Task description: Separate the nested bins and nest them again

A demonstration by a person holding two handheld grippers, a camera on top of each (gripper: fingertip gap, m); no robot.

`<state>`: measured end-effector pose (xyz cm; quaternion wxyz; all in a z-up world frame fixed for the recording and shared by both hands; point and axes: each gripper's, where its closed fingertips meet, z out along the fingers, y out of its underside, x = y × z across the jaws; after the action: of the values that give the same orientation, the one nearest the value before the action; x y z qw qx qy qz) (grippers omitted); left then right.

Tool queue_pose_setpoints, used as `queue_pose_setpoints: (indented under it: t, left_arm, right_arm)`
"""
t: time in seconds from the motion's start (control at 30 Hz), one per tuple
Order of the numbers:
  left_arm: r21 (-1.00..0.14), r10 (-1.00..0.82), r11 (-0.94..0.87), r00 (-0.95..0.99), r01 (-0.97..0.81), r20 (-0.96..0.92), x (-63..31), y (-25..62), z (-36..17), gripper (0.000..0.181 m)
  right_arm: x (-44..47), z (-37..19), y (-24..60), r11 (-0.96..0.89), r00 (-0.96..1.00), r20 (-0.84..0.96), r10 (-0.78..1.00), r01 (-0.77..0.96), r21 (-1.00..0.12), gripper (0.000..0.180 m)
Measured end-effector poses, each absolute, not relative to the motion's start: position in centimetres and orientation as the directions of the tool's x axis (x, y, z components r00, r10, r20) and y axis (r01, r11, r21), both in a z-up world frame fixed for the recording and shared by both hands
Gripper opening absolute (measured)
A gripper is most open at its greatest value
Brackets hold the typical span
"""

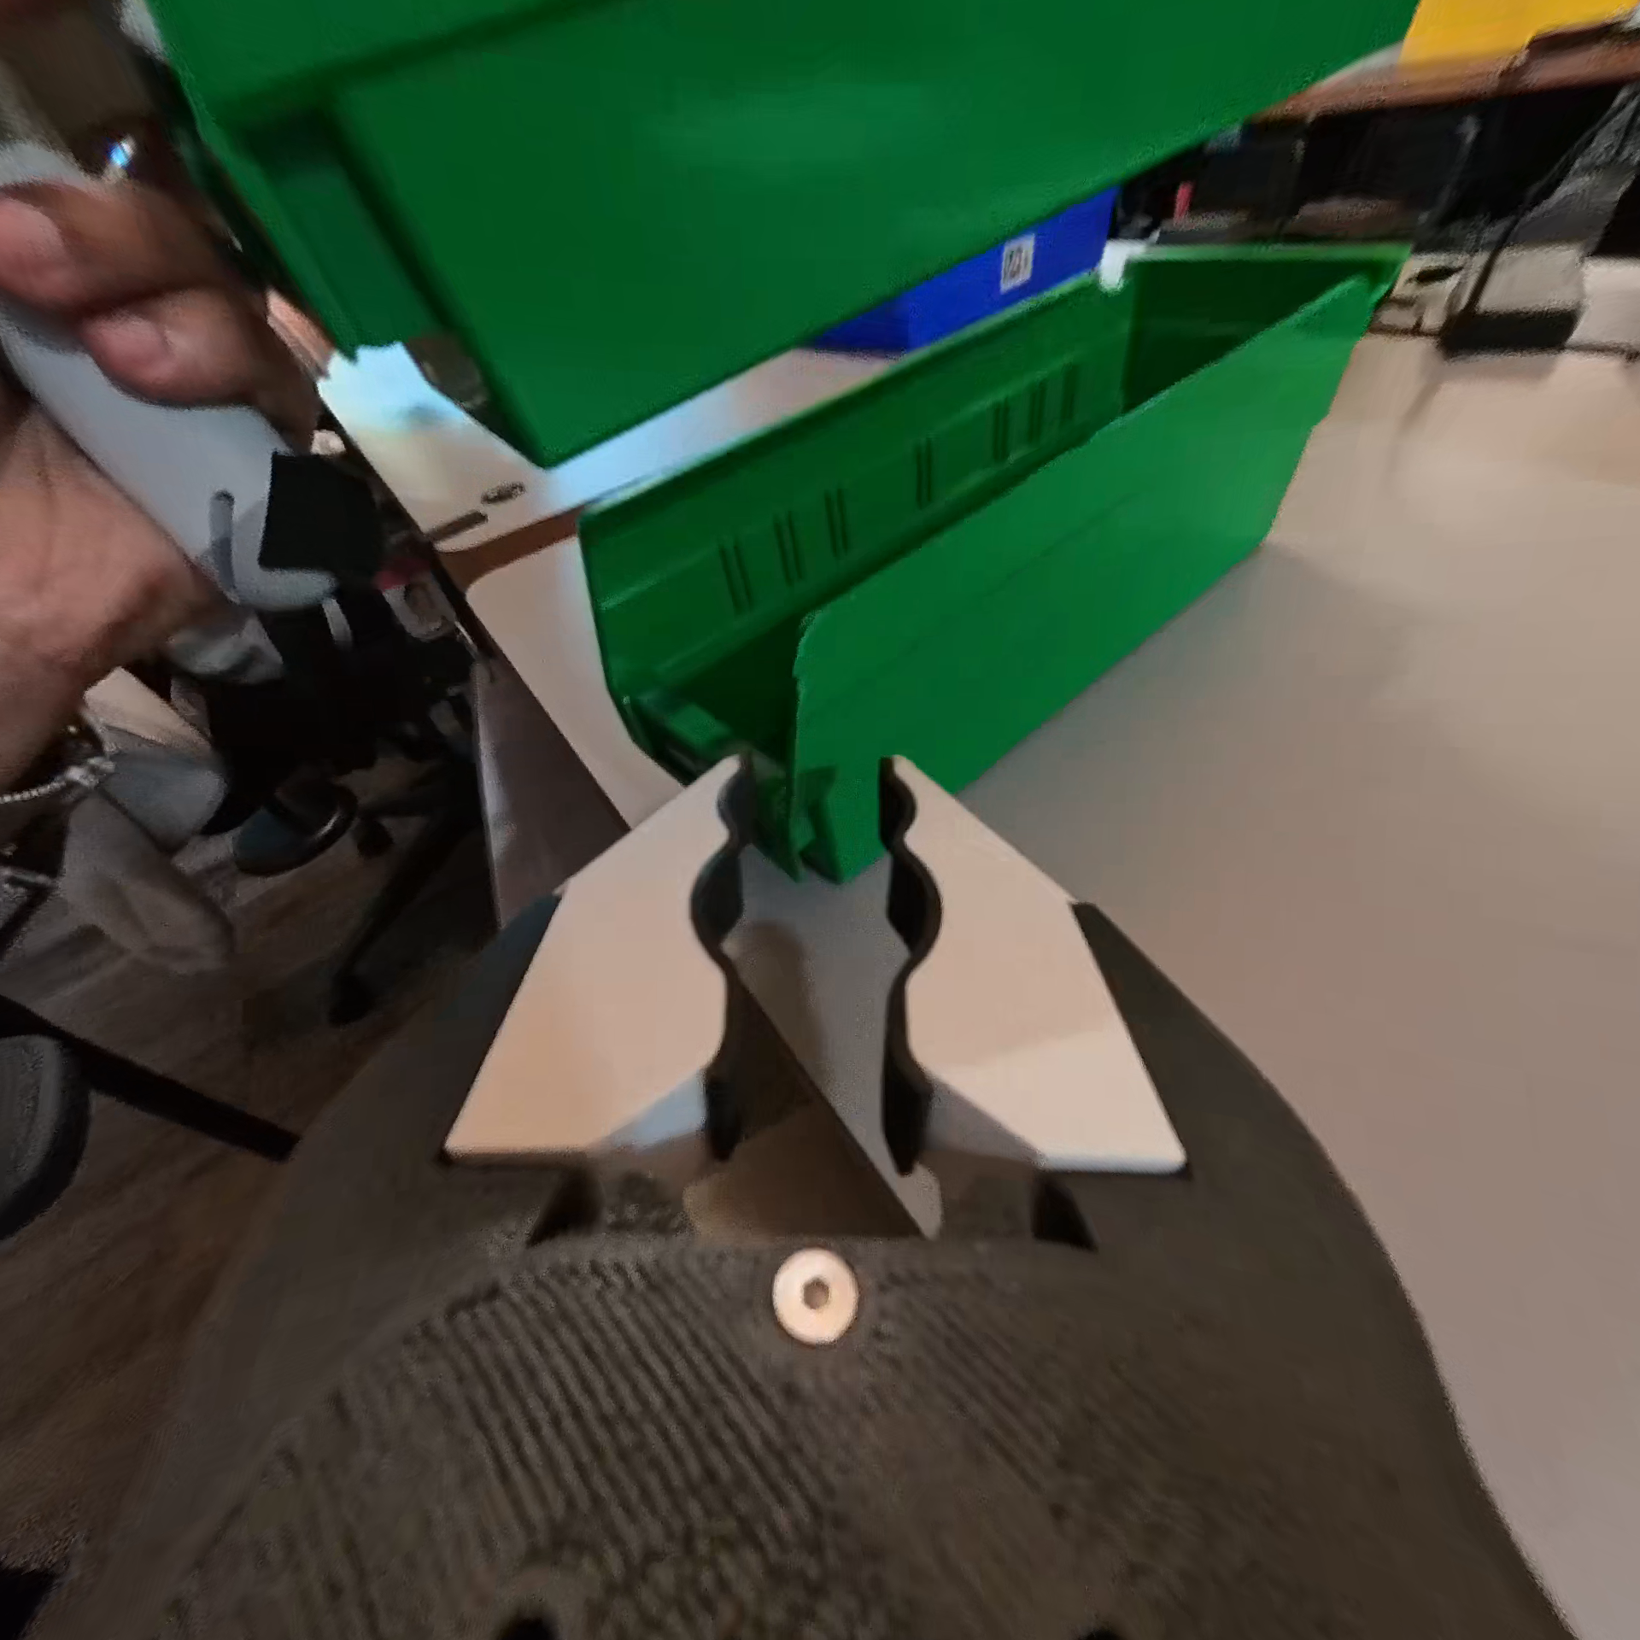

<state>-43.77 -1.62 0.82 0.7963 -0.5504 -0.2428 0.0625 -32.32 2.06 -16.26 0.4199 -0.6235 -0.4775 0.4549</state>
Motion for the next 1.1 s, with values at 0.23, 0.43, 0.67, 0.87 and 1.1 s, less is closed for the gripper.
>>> queue_pose_setpoints:
  t: [0.23, 0.43, 0.67, 0.87, 1.1]
  left_arm:
    - [-0.884, 0.250, 0.422, 0.911, 0.203, 0.328, -40.2, -1.2, 3.2, 0.000]
    - [-0.887, 0.174, 0.401, 0.931, 0.230, 0.320, -36.8, 0.2, 2.9, 0.000]
    - [-0.912, 0.136, 0.360, 0.956, 0.196, 0.259, -32.9, 2.9, 1.9, 0.000]
    - [-0.924, 0.117, 0.335, 0.965, 0.182, 0.233, -29.7, 6.2, 0.3, 0.000]
    - [-0.943, 0.049, 0.237, 0.966, 0.234, 0.252, -24.7, 9.6, -4.3, 0.001]
  right_arm:
    - [-28.8, -10.2, 4.0, -0.214, 0.154, -0.214, 0.965, -0.014, -0.977, 0.039]
    - [-23.1, -5.2, 5.7, -0.257, 0.176, -0.327, 0.928, -0.332, -0.908, 0.042]
    - [-19.0, 0.1, 3.1, -0.071, 0.200, -0.210, 0.957, -0.541, -0.838, 0.051]
    - [-18.2, -0.7, 3.6, -0.029, 0.284, -0.189, 0.940, -0.486, -0.873, 0.070]
    - [-17.3, -5.4, 7.4, -0.049, 0.546, -0.211, 0.811, -0.296, -0.954, 0.062]
